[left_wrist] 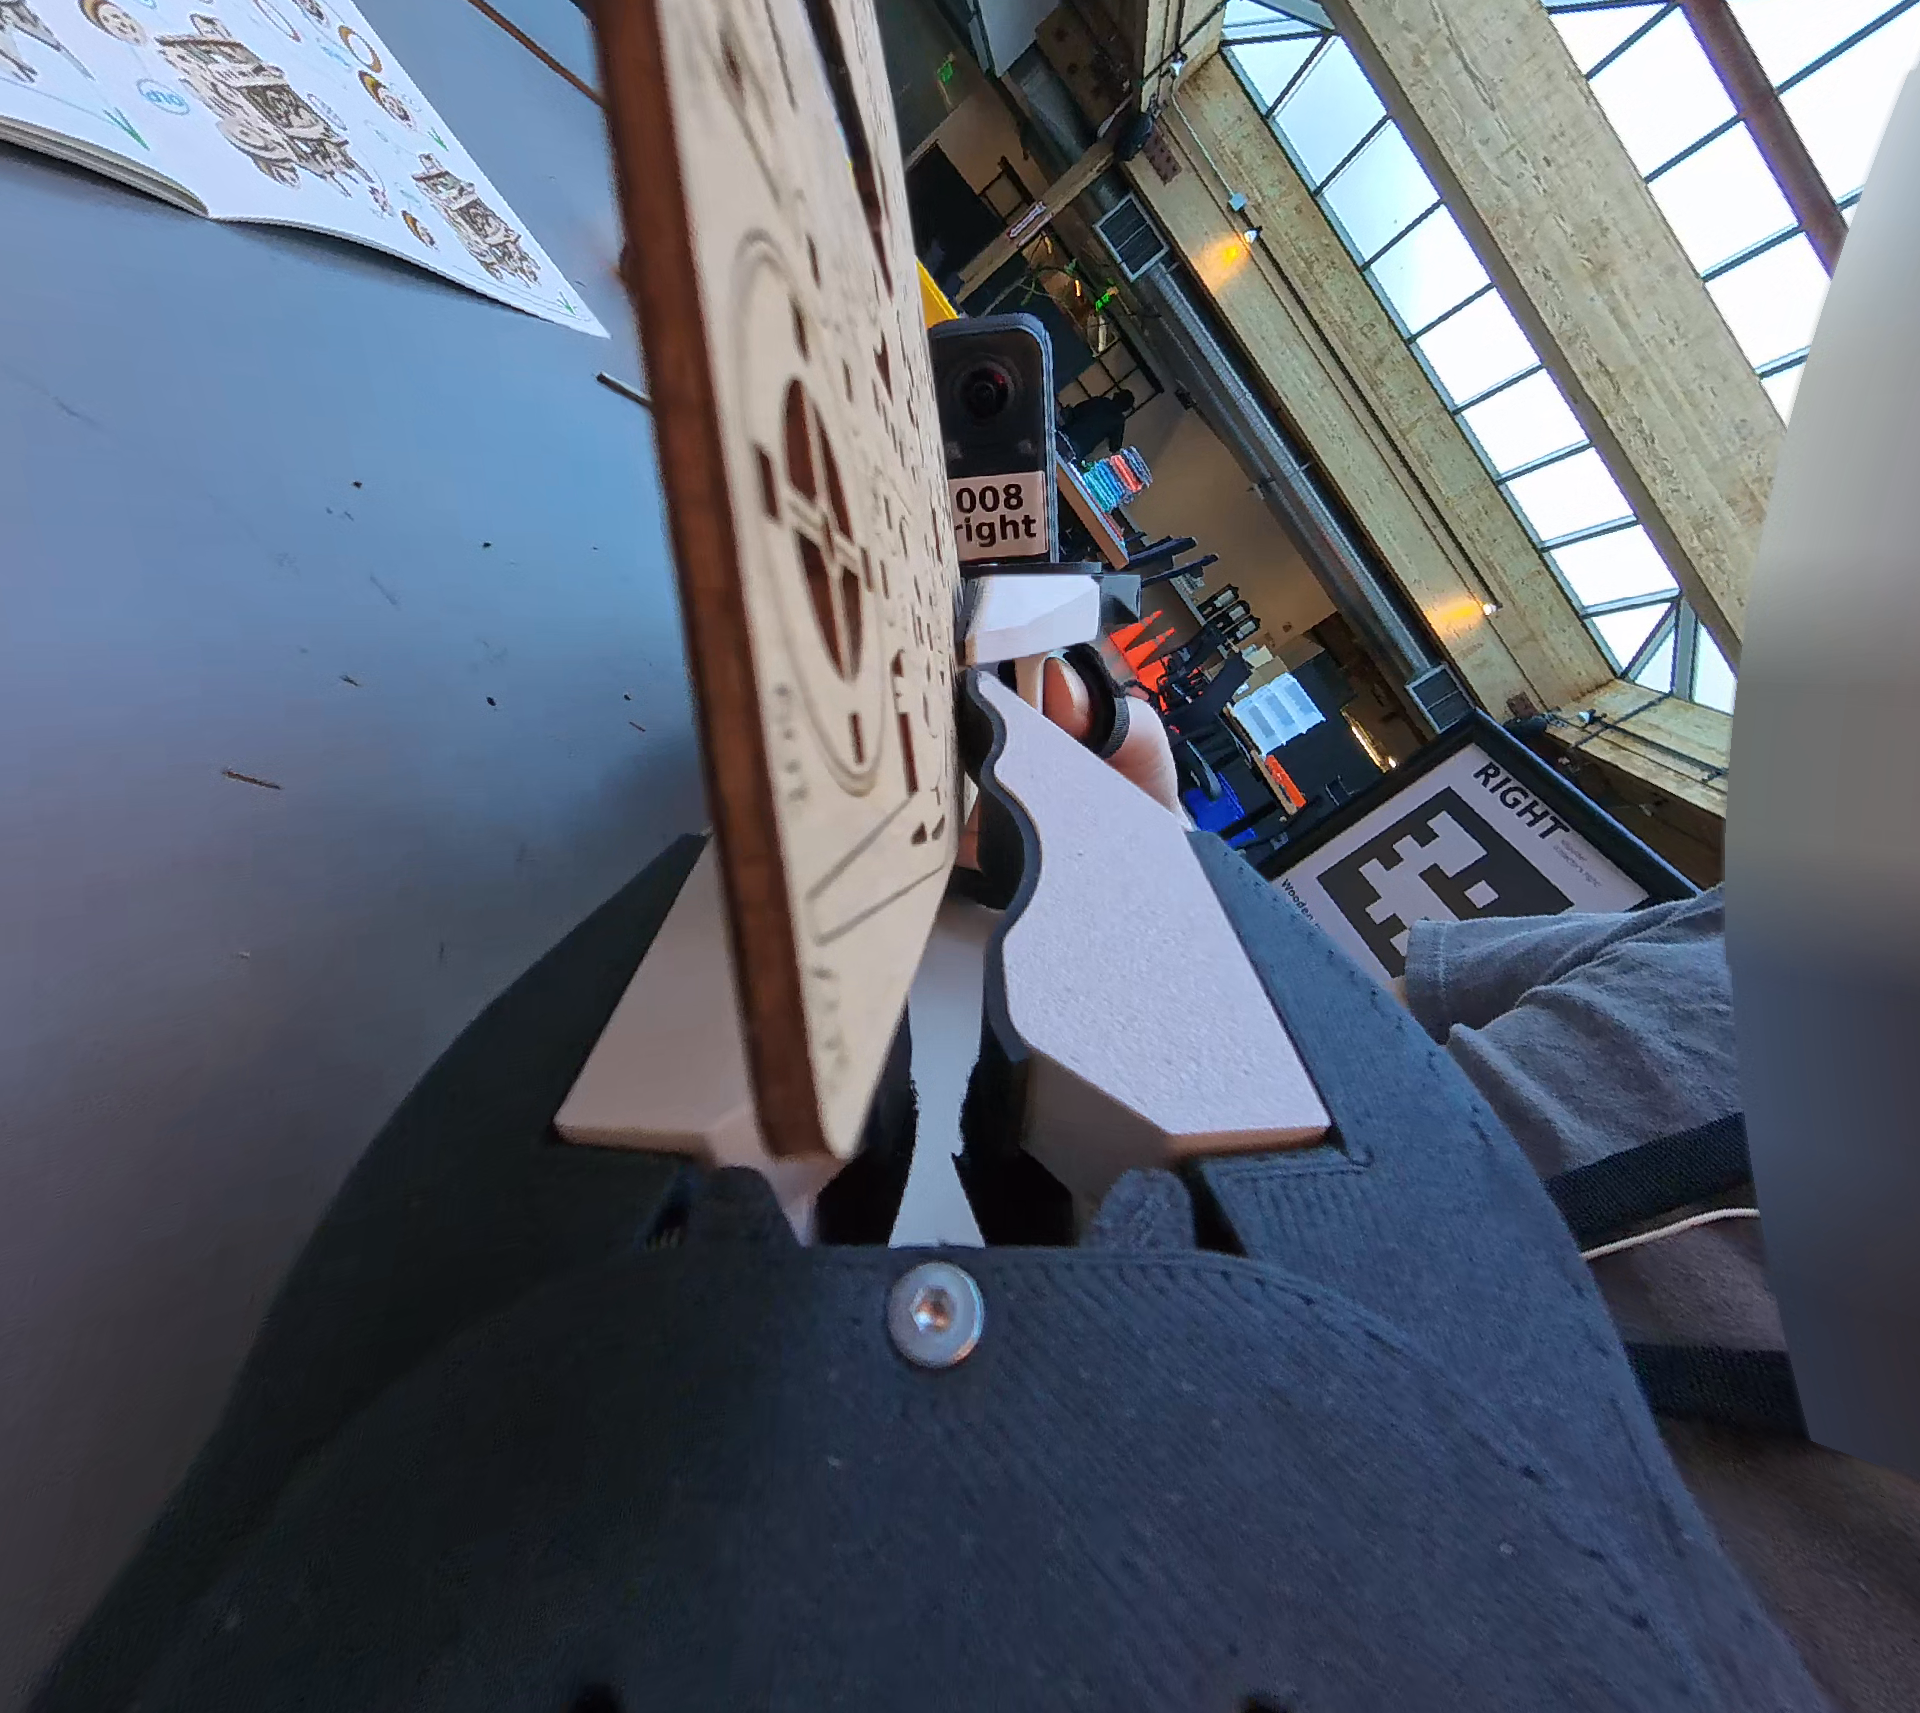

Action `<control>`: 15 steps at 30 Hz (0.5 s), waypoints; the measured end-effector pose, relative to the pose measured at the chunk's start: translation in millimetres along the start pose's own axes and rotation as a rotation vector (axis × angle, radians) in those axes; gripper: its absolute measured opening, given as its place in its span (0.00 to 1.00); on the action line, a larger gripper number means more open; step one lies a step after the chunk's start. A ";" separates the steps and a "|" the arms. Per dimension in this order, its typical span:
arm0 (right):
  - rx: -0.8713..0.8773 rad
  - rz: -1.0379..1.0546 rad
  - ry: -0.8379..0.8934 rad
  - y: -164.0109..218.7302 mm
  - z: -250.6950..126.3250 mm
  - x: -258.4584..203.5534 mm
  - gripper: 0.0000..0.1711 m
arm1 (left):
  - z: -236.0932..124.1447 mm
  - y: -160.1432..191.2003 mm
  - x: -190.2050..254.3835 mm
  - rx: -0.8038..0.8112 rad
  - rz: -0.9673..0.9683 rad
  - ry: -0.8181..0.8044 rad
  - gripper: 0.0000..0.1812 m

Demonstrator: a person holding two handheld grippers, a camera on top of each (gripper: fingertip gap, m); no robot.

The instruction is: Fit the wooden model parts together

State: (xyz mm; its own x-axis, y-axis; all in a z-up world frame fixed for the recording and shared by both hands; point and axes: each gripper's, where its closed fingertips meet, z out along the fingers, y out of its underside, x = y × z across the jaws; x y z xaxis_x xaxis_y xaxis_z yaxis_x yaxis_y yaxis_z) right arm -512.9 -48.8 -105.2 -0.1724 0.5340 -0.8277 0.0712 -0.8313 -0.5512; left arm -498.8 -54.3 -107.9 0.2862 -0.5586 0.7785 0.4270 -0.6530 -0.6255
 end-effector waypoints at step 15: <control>0.019 0.015 -0.009 -2.4 -1.9 -0.9 0.01 | 0.5 0.4 0.5 -0.004 0.006 0.001 0.00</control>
State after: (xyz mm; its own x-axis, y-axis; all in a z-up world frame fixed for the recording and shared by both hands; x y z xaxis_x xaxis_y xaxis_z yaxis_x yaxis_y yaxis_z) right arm -511.0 -47.0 -103.2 -0.1799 0.5206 -0.8347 0.0554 -0.8418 -0.5370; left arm -498.1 -54.6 -107.7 0.2875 -0.5630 0.7749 0.4219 -0.6519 -0.6301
